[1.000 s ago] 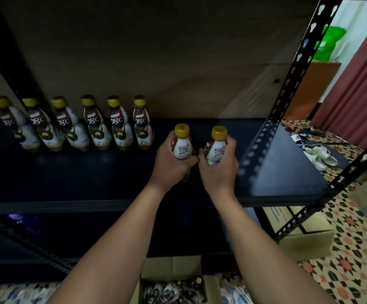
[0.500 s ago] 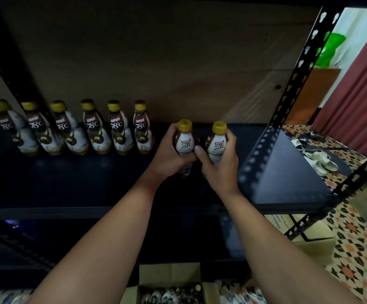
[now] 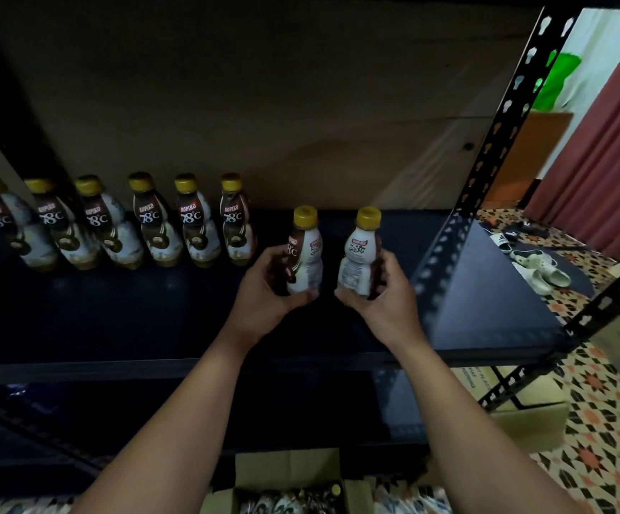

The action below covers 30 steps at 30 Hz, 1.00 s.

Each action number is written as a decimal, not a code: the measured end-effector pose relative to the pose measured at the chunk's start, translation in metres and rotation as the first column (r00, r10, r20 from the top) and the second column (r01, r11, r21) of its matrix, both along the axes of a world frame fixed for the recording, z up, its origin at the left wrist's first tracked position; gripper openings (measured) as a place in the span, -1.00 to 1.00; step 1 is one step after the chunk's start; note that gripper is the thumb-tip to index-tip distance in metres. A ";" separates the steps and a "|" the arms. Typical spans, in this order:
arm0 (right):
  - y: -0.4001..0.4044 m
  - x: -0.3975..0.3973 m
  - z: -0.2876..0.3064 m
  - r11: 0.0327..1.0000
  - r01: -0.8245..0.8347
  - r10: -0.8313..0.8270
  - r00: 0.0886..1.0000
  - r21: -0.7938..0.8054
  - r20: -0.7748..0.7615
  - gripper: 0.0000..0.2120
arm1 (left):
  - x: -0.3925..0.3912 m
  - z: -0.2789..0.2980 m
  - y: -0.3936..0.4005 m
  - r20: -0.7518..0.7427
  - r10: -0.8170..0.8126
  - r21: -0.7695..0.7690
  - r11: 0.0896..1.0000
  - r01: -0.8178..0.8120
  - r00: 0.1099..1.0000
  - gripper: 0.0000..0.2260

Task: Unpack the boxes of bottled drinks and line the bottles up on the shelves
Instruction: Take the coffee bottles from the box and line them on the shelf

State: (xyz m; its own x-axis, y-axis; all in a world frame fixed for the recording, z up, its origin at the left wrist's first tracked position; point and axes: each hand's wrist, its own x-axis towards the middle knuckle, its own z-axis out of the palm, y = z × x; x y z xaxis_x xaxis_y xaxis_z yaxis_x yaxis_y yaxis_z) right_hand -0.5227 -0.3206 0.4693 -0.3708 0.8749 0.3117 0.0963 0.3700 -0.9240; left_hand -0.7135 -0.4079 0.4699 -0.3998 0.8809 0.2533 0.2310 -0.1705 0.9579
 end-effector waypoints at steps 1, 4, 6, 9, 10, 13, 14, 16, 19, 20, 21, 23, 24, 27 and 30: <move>0.000 0.000 -0.001 1.000 0.007 -0.007 1.000 0.011 0.015 -0.29 | 0.001 0.000 0.000 0.003 0.007 0.003 1.000 -0.007 1.000 -0.34; 0.001 0.002 0.001 1.000 -0.026 0.025 0.998 0.017 0.066 -0.29 | 0.002 0.003 -0.002 0.032 -0.025 -0.004 1.000 0.025 0.999 -0.24; 0.001 0.004 0.002 0.999 -0.050 0.049 0.996 0.015 0.078 -0.33 | -0.002 0.002 -0.003 0.073 -0.054 -0.003 0.999 0.054 0.996 -0.26; 0.002 0.005 0.000 0.999 -0.042 0.041 0.996 0.014 0.075 -0.35 | -0.006 0.000 -0.003 0.097 -0.026 -0.018 0.999 0.028 0.995 -0.35; 0.002 0.005 0.000 0.999 -0.033 0.032 0.997 0.012 0.072 -0.36 | -0.005 -0.001 -0.002 0.105 -0.005 -0.014 1.000 0.006 0.995 -0.35; 0.001 0.003 -0.002 0.999 0.004 -0.006 0.998 0.031 0.070 -0.36 | -0.001 -0.004 0.000 0.125 0.078 0.018 0.997 -0.080 0.989 -0.33; 0.001 0.002 -0.002 0.999 0.020 -0.024 0.996 0.050 0.084 -0.35 | 0.001 -0.004 0.001 0.127 0.102 0.026 0.994 -0.106 0.987 -0.34; 0.000 -0.001 -0.005 0.994 0.050 -0.061 0.991 0.092 0.118 -0.32 | 0.004 -0.004 0.003 0.094 0.138 0.043 0.989 -0.143 0.986 -0.35; -0.002 -0.007 -0.005 0.984 0.091 -0.119 0.976 0.153 0.182 -0.30 | 0.008 -0.005 0.001 0.018 0.170 0.065 0.983 -0.171 0.985 -0.37; -0.003 -0.008 -0.005 0.978 0.102 -0.138 0.969 0.180 0.203 -0.30 | 0.009 -0.004 0.000 -0.006 0.180 0.071 0.981 -0.179 0.984 -0.38; -0.003 -0.009 -0.005 0.973 0.111 -0.156 0.962 0.201 0.224 -0.29 | 0.010 -0.004 0.000 -0.040 0.193 0.079 0.979 -0.190 0.980 -0.39; -0.002 -0.013 -0.005 0.968 0.128 -0.183 0.949 0.218 0.256 -0.31 | 0.010 -0.004 0.001 -0.144 0.246 0.104 0.967 -0.233 0.958 -0.40; -0.001 -0.014 -0.006 0.966 0.138 -0.195 0.943 0.218 0.268 -0.31 | 0.009 -0.004 0.002 -0.198 0.282 0.116 0.958 -0.263 0.939 -0.40; 0.003 -0.022 -0.008 0.958 0.184 -0.246 0.922 0.222 0.299 -0.31 | 0.010 -0.005 0.008 -0.251 0.366 0.131 0.930 -0.343 0.896 -0.40; 0.008 -0.033 -0.007 0.953 0.216 -0.275 0.911 0.212 0.308 -0.31 | 0.010 -0.001 0.016 -0.254 0.416 0.138 0.909 -0.394 0.873 -0.41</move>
State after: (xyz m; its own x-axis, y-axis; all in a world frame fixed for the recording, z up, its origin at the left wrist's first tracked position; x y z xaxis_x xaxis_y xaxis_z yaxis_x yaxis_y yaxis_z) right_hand -0.5561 -0.3123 0.4623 -0.2580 0.8965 0.3602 0.4932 0.4428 -0.7488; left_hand -0.7036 -0.3918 0.4691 -0.6225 0.6290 0.4656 0.5453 -0.0782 0.8346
